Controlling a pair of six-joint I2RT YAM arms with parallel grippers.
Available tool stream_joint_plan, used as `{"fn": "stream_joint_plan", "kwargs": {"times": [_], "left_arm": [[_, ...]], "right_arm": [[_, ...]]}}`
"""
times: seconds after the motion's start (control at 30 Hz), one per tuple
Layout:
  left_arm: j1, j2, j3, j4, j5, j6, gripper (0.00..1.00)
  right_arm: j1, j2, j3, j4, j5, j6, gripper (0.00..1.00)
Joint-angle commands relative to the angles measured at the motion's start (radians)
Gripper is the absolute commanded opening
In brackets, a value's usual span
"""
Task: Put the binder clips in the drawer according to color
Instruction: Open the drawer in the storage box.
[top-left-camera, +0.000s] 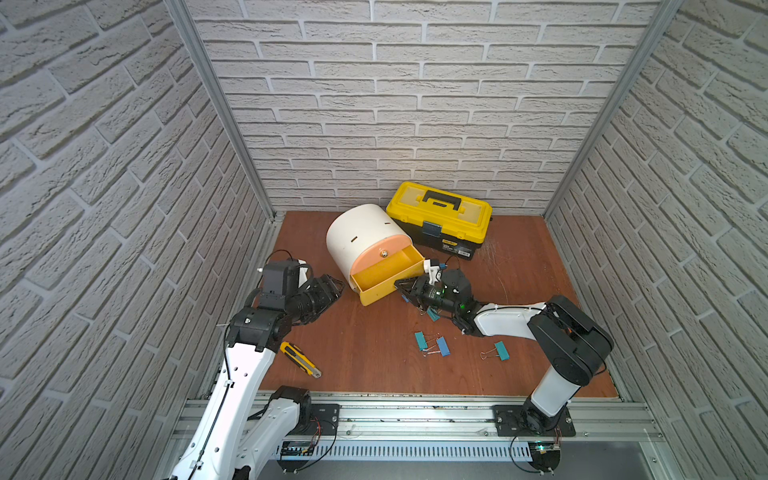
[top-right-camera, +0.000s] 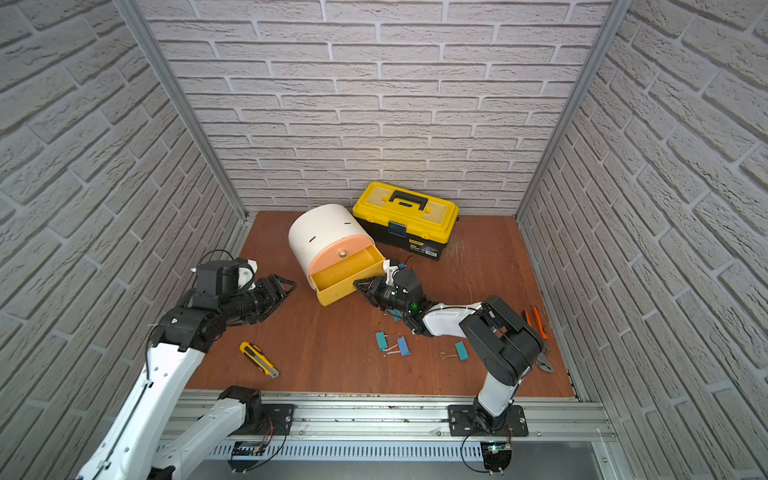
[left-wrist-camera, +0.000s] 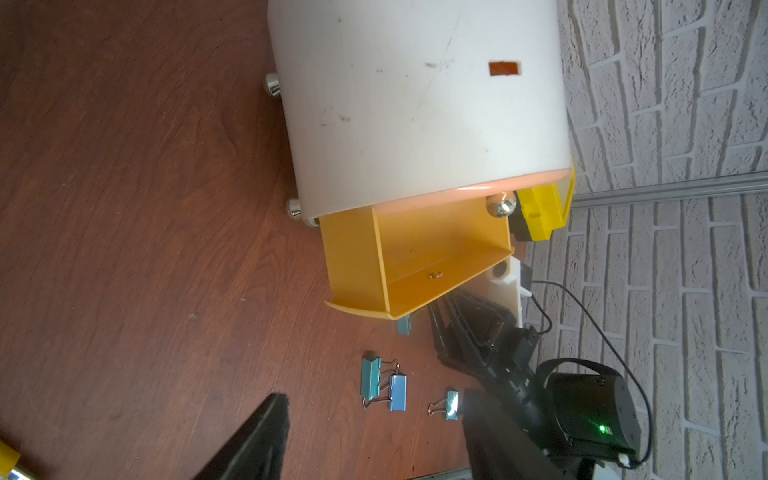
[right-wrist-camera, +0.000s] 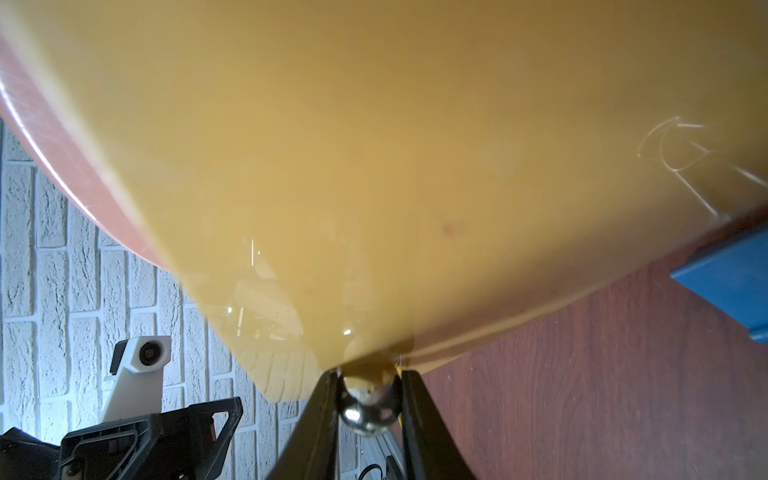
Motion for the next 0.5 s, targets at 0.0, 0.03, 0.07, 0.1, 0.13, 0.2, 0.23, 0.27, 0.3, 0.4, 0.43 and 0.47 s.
{"fn": "stream_joint_plan", "kwargs": {"times": [0.0, 0.03, 0.07, 0.1, 0.13, 0.2, 0.23, 0.27, 0.3, 0.4, 0.43, 0.47], "left_arm": [[-0.011, -0.014, -0.011, 0.028, -0.016, -0.007, 0.7], [-0.014, -0.016, -0.012, 0.029, -0.019, -0.008, 0.7], [-0.017, -0.017, -0.012, 0.031, -0.019, -0.01, 0.7], [-0.019, -0.018, -0.014, 0.032, -0.021, -0.011, 0.7], [-0.022, -0.019, -0.014, 0.031, -0.022, -0.012, 0.7], [-0.027, -0.021, -0.015, 0.032, -0.025, -0.012, 0.7], [-0.029, -0.023, -0.017, 0.032, -0.027, -0.014, 0.7], [-0.032, -0.023, -0.017, 0.032, -0.028, -0.015, 0.7], [-0.033, -0.025, -0.017, 0.033, -0.03, -0.016, 0.7], [-0.038, -0.025, -0.017, 0.034, -0.033, -0.016, 0.7], [-0.04, -0.023, -0.018, 0.035, -0.034, -0.017, 0.7], [-0.042, -0.022, -0.018, 0.037, -0.035, -0.018, 0.7]], "right_arm": [[0.013, -0.048, -0.02, 0.009, 0.002, -0.024, 0.17], [0.013, -0.051, -0.022, 0.006, 0.002, -0.026, 0.17], [0.013, -0.052, -0.023, 0.003, 0.002, -0.028, 0.17], [0.013, -0.054, -0.025, 0.001, 0.002, -0.029, 0.17], [0.014, -0.055, -0.028, 0.0, 0.003, -0.029, 0.17], [0.014, -0.056, -0.03, -0.004, 0.002, -0.028, 0.21], [0.015, -0.057, -0.032, -0.009, 0.004, -0.03, 0.24], [0.014, -0.06, -0.033, -0.019, 0.005, -0.032, 0.27], [0.015, -0.063, -0.035, -0.027, 0.006, -0.035, 0.29], [0.015, -0.075, -0.04, -0.051, 0.007, -0.053, 0.36], [0.015, -0.081, -0.041, -0.063, 0.008, -0.059, 0.38], [0.015, -0.086, -0.042, -0.073, 0.008, -0.067, 0.41]]}}
